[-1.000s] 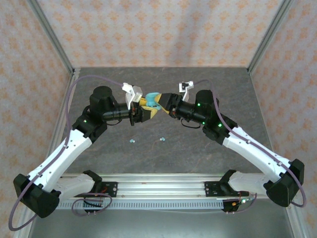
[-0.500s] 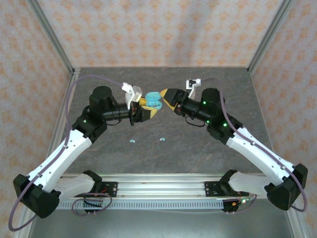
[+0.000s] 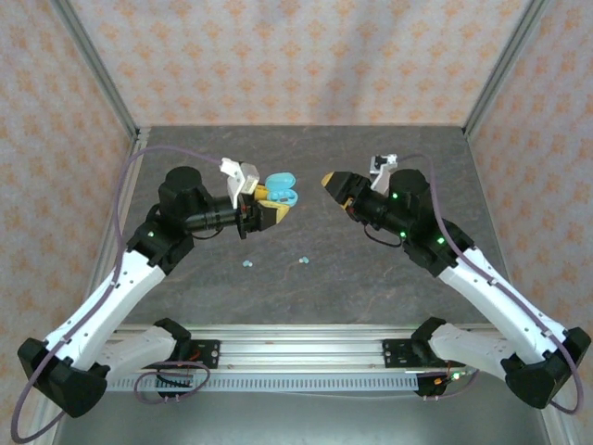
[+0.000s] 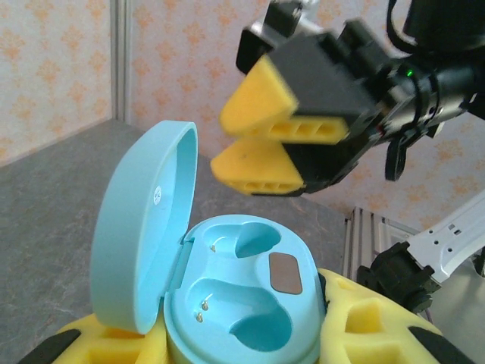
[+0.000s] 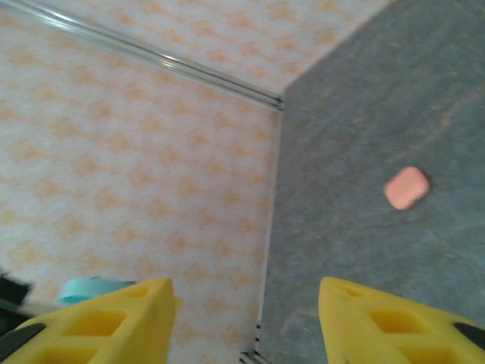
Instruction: Insert the wireless bluetooth earbuds into the charging case
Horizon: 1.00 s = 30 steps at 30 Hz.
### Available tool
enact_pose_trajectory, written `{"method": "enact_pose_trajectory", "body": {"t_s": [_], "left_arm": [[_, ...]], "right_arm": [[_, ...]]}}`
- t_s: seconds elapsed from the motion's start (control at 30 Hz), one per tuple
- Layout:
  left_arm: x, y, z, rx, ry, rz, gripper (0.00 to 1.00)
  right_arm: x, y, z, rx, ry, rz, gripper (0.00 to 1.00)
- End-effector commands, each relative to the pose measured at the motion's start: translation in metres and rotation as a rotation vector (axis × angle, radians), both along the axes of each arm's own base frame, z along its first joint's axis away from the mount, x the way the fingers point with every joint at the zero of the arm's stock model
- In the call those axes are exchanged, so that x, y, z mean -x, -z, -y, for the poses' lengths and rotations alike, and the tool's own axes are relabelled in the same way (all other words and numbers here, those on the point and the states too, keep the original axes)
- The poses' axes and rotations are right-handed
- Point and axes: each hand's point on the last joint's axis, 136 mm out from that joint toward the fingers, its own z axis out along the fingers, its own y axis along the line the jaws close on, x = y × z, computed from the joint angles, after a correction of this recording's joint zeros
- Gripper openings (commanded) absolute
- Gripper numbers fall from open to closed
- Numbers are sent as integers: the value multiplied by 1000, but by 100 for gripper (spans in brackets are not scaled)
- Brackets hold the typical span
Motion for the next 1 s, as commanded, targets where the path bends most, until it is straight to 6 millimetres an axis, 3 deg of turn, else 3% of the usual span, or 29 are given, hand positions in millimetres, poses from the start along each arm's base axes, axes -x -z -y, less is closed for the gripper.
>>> {"method": "enact_pose_trajectory", "body": {"t_s": [0.0, 0.2, 0.37, 0.53, 0.73, 0.97], "left_arm": [[6, -8, -12, 2, -44, 27, 2], [16, -12, -22, 1, -76, 38, 3], [24, -15, -29, -5, -97, 49, 3], [30, -16, -33, -8, -103, 47, 2], [36, -15, -37, -8, -111, 41, 2], [36, -14, -41, 7, -136, 40, 3]], "right_arm": [[-7, 60, -4, 168, -7, -133, 48], [-6, 141, -67, 312, -155, -241, 43], [-4, 187, -124, 361, -271, -300, 39], [-3, 230, -163, 477, -440, -286, 36], [-5, 256, -198, 587, -675, -205, 34], [-4, 270, -223, 665, -833, -151, 41]]}}
